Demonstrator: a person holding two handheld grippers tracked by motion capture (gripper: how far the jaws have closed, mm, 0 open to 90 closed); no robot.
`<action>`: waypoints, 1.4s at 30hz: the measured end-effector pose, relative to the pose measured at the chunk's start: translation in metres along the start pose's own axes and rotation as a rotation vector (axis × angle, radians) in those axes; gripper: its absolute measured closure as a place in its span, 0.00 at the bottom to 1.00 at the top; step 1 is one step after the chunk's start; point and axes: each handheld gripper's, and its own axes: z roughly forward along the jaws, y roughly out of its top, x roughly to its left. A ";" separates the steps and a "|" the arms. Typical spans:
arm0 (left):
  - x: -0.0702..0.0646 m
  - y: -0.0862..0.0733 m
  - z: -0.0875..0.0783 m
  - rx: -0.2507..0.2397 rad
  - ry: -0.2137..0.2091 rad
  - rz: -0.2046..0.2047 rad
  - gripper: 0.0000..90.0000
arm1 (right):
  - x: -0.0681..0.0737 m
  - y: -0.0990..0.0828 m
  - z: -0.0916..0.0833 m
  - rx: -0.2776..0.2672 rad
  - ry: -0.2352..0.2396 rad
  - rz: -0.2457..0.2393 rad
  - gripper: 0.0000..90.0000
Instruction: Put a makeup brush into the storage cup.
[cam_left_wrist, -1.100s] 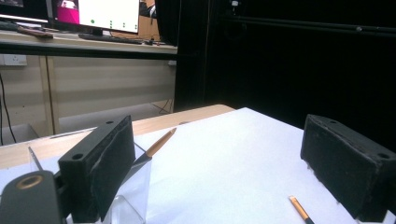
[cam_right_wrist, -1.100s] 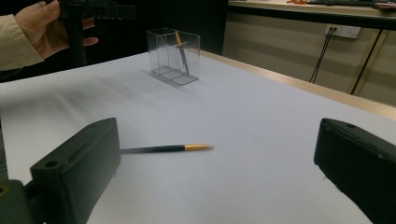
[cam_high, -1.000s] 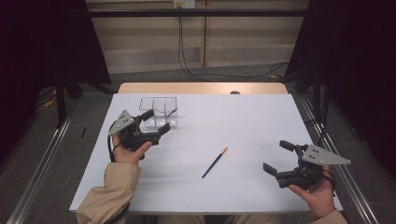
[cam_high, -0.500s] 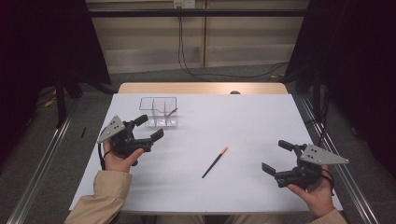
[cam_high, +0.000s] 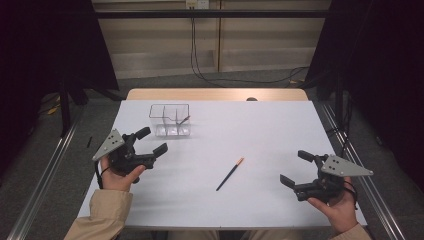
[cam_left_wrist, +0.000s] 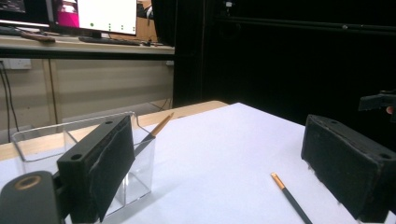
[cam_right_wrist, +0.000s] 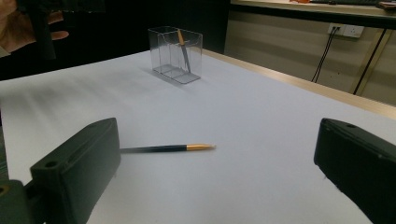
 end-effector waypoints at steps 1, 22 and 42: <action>0.000 0.000 -0.001 0.003 0.005 0.006 0.10 | 0.000 0.000 0.000 0.000 0.001 0.001 0.00; 0.002 -0.009 -0.027 0.020 -0.018 0.023 0.02 | 0.002 -0.001 0.004 0.002 0.006 -0.004 0.00; -0.001 -0.015 -0.036 0.040 -0.139 0.092 0.00 | 0.002 -0.001 0.011 0.012 0.014 -0.006 0.00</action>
